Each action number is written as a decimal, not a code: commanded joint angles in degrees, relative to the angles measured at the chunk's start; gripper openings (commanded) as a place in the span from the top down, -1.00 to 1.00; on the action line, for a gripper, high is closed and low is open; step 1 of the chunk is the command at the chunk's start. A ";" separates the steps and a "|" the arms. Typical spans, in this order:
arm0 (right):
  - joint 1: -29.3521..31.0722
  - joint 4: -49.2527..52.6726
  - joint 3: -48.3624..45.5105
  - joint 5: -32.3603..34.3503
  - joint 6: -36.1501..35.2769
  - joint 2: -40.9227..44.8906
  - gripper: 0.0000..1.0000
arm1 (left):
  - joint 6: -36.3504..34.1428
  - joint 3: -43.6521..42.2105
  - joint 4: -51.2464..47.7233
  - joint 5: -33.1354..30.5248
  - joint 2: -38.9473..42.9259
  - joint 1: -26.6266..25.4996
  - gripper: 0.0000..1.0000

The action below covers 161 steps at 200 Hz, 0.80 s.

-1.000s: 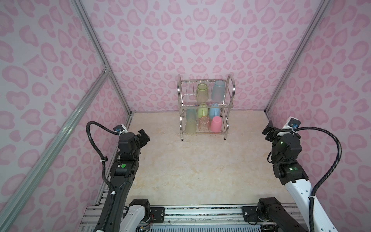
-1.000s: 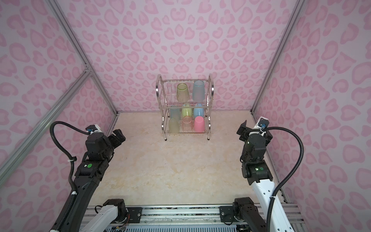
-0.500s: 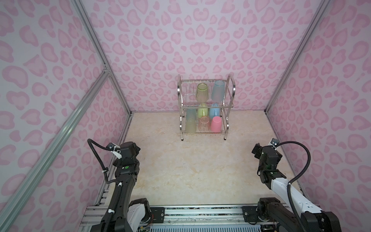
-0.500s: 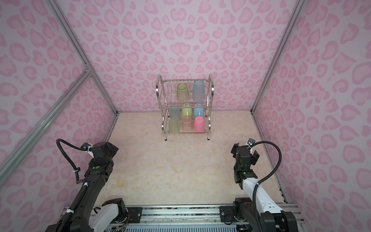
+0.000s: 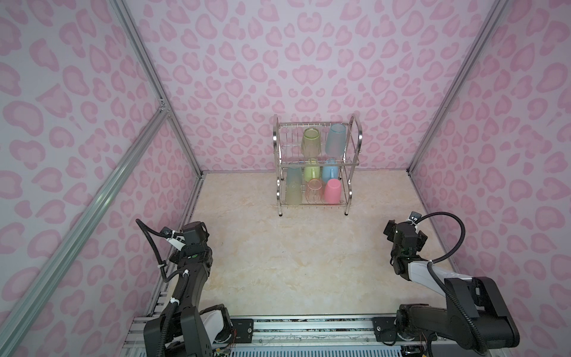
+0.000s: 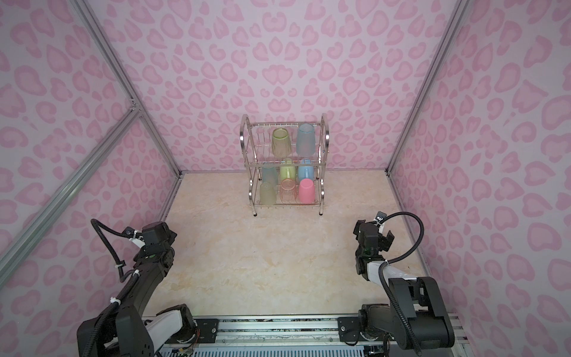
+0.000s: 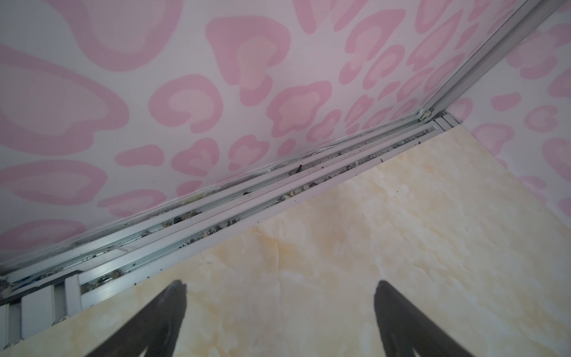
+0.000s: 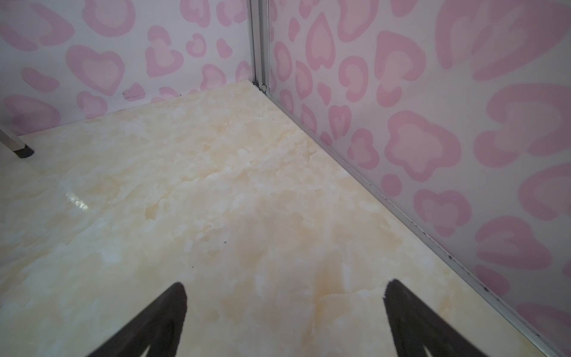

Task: Load the cups into the dish rack

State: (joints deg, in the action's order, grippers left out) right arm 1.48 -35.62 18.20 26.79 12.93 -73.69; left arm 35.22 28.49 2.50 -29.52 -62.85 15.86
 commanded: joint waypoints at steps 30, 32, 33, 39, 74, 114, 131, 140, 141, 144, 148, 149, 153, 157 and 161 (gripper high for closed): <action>0.19 -12.77 -2.91 -2.92 -4.60 -1.52 -0.98 | -7.44 -1.17 13.77 9.90 -5.18 -0.16 -0.95; 0.30 -12.76 -2.86 -3.11 -4.78 -1.54 -0.98 | -7.84 -1.12 14.05 10.05 -5.55 -0.20 -0.95; 0.30 -12.76 -2.86 -3.11 -4.78 -1.54 -0.98 | -8.04 -1.09 14.21 10.16 -5.76 -0.21 -0.95; 0.42 -12.98 -2.79 -3.59 -5.27 -1.68 -0.98 | -9.42 -0.79 14.96 10.65 -6.97 -0.44 -0.95; 1.12 -14.72 -2.16 -5.45 -7.24 -3.22 -0.98 | -14.44 -2.02 22.47 12.47 -12.10 -1.85 -0.96; 1.58 -31.93 -5.07 -8.11 -10.12 -12.52 -0.98 | -24.23 -2.65 32.20 15.70 -15.54 -8.45 -0.96; 2.41 -39.70 -6.28 -8.09 -11.82 -17.42 -0.98 | -29.17 0.57 30.47 19.75 -18.48 -11.72 -1.00; 2.99 -35.86 -5.48 -8.04 -12.05 -16.23 -0.98 | -31.70 0.80 31.18 21.24 -19.04 -13.68 -0.99; 3.00 -35.32 -5.33 -8.09 -12.14 -16.05 -0.98 | -31.92 0.74 31.34 21.29 -19.05 -13.89 -0.99; 3.01 -33.60 -4.82 -8.15 -12.07 -15.52 -0.98 | -32.49 0.71 31.68 21.57 -19.02 -14.48 -0.99; 3.03 -32.81 -4.63 -8.08 -12.01 -15.34 -0.98 | -33.12 0.32 32.51 22.08 -18.90 -15.07 -0.98; 3.06 -32.61 -4.51 -8.11 -11.98 -15.26 -0.97 | -33.29 0.20 32.85 22.19 -18.85 -15.20 -0.98; 3.03 -32.55 -4.46 -7.99 -11.89 -15.32 -0.98 | -33.72 -0.42 34.04 22.53 -18.63 -15.70 -0.98; 3.01 -33.16 -4.55 -7.92 -11.94 -15.52 -0.98 | -34.04 -0.99 35.14 22.65 -18.35 -16.08 -0.98; 3.09 -34.49 -4.92 -7.83 -12.08 -15.92 -0.98 | -34.03 -1.83 36.51 22.44 -18.09 -16.35 -0.98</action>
State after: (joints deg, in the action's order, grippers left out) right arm 4.43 -64.10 13.21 18.87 1.98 -89.21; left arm 7.60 28.38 31.18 -10.76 -81.25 1.50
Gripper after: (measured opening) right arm 0.989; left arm 0.991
